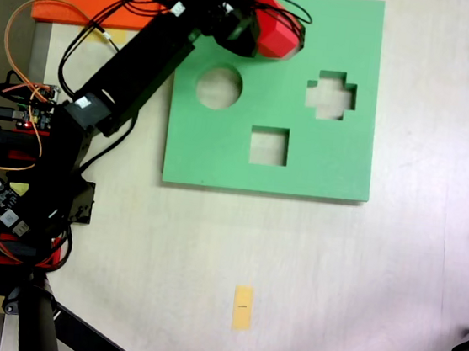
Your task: Put the octagonal pillar block into the corresponding hole
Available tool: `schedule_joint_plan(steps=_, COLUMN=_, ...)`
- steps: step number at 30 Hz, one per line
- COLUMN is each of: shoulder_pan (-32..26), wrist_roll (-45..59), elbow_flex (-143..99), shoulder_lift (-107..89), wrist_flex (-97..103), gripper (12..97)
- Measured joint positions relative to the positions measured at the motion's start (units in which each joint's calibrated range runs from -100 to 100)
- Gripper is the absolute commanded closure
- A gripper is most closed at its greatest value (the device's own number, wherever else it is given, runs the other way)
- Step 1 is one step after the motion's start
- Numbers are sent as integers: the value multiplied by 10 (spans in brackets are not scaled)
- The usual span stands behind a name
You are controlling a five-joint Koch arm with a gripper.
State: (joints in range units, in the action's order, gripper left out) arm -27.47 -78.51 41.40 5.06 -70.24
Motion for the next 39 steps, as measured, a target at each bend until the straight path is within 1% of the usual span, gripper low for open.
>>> schedule_joint_plan(steps=7, shoulder_pan=-1, wrist_roll=0, elbow_flex=0, shoulder_lift=4, wrist_flex=-2, gripper=760)
schedule_joint_plan(steps=15, shoulder_pan=-3, wrist_roll=1, elbow_flex=2, shoulder_lift=68, wrist_flex=5, gripper=760)
schedule_joint_plan(steps=25, shoulder_pan=-4, wrist_roll=0, elbow_flex=17, shoulder_lift=94, wrist_flex=10, gripper=760)
schedule_joint_plan(steps=39, shoulder_pan=14, wrist_roll=0, elbow_flex=73, shoulder_lift=144, wrist_flex=8, gripper=760)
